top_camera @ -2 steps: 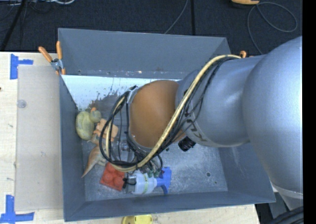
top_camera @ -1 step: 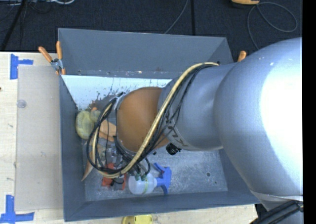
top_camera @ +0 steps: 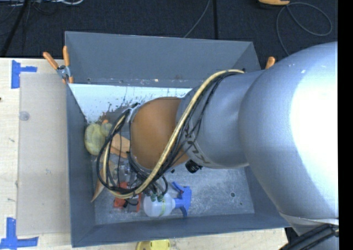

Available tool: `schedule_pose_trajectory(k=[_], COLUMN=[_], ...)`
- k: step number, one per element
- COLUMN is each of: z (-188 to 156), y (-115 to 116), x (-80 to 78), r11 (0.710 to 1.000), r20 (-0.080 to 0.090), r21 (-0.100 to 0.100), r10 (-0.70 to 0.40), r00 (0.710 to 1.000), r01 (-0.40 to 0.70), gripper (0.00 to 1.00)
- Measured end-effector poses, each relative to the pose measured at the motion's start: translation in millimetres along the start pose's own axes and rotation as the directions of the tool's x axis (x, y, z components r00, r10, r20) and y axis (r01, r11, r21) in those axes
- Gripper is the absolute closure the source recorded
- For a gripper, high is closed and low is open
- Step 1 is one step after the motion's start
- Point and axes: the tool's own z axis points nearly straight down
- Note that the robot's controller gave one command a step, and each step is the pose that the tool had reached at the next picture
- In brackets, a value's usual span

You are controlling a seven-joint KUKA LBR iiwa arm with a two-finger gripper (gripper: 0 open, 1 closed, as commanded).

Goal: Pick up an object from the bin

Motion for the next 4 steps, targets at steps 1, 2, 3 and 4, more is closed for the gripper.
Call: schedule_pose_trajectory(k=[1,2,3,4], z=[-46,-84,-86,-51], y=[-6,-15,-8,-13], x=[0.7,1.2,-2.6,-9.8], r11=[1.000,1.000,1.000,1.000], r20=[-0.008,0.000,-0.004,0.005], r21=[0.003,0.000,0.002,-0.002], r10=[-0.003,0.014,0.000,-0.022], r00=[1.000,1.000,1.000,1.000], r01=[0.003,-0.014,0.000,0.022], gripper=[1.00,1.00,1.00,1.00])
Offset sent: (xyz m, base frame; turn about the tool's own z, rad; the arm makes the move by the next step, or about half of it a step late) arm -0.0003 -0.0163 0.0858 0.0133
